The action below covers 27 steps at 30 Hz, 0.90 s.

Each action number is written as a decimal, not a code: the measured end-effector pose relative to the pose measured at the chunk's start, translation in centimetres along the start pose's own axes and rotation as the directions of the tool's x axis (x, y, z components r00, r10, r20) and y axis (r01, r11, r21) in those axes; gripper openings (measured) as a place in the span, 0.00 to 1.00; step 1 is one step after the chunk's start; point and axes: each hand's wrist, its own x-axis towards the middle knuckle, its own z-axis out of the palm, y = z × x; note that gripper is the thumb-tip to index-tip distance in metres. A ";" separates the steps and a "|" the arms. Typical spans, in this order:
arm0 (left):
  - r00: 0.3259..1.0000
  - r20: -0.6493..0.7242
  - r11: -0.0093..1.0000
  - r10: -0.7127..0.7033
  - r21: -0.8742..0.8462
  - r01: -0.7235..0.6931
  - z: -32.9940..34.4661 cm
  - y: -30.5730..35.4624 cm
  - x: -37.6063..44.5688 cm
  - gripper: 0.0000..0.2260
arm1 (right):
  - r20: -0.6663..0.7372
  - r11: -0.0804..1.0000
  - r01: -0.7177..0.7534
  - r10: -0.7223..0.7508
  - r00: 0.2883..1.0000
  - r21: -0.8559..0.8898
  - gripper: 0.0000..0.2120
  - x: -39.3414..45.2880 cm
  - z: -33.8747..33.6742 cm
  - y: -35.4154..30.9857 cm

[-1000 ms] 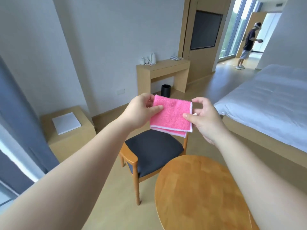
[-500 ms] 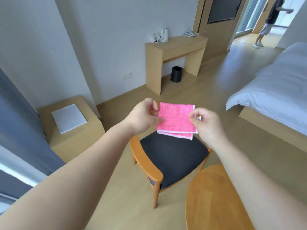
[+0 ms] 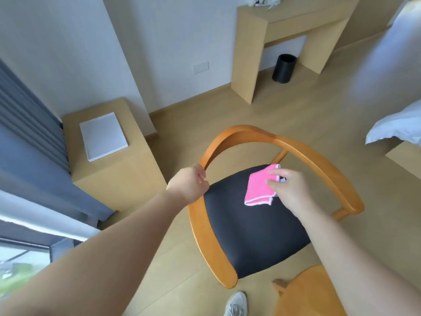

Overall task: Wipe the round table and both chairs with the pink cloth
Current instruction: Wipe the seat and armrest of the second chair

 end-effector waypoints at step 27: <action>0.985 0.032 0.958 0.170 0.230 -0.173 15.0 -13.7 16.5 0.25 | 0.076 0.981 -0.175 0.182 0.980 -0.089 0.06 16.9 26.0 15.4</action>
